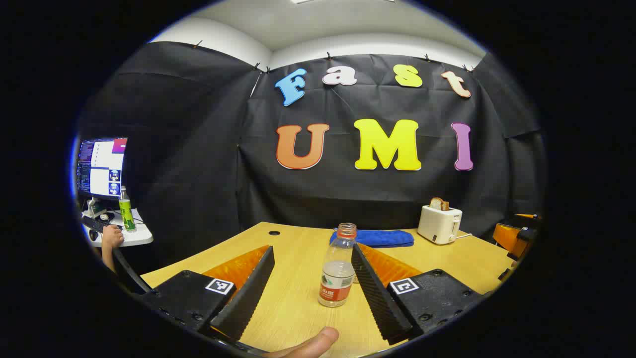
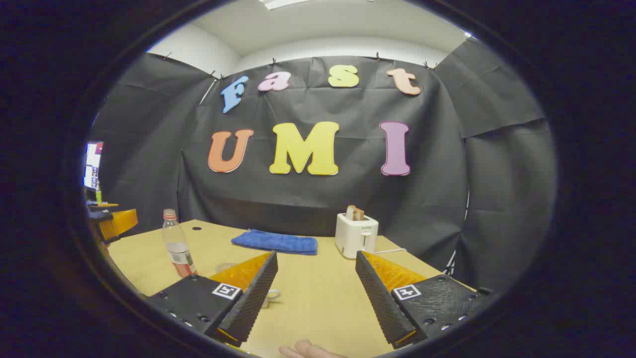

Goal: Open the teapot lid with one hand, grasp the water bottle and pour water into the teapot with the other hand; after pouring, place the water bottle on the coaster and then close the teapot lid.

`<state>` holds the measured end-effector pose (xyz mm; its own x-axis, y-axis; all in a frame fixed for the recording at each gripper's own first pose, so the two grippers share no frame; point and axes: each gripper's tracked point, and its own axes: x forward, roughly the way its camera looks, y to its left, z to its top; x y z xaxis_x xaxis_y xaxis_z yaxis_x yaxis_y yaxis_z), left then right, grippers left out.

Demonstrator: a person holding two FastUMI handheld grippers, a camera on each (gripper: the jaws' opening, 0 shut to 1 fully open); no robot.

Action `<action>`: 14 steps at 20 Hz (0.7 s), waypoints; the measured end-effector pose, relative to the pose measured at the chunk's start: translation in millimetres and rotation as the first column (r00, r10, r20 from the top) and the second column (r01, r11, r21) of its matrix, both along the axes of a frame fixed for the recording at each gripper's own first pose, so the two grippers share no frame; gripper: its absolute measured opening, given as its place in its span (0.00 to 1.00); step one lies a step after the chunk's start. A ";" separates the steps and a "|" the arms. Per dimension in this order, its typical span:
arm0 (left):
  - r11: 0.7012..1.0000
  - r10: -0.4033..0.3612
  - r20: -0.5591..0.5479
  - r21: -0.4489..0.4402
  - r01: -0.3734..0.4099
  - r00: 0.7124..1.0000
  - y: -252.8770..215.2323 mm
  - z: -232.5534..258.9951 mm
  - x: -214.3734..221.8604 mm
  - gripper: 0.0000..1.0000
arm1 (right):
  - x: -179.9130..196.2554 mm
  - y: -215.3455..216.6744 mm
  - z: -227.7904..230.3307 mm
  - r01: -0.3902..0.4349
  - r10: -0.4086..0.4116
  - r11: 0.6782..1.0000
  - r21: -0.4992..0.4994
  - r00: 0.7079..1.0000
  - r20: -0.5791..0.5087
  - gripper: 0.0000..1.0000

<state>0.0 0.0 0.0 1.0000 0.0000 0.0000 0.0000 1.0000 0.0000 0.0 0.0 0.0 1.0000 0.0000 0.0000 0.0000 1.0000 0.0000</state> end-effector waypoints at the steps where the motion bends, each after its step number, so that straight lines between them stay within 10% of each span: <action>1: 1.000 0.004 -0.001 0.017 -0.004 1.000 6.5 -1.7 2.2 0.98 | 3.3 8.3 -0.2 -0.015 0.015 1.000 0.009 1.000 0.001 0.95; 14: 0.997 0.076 -0.004 -0.035 -0.076 0.997 43.3 -20.8 57.3 0.98 | 90.3 48.6 -40.3 -0.148 0.147 0.988 -0.050 0.989 -0.029 0.96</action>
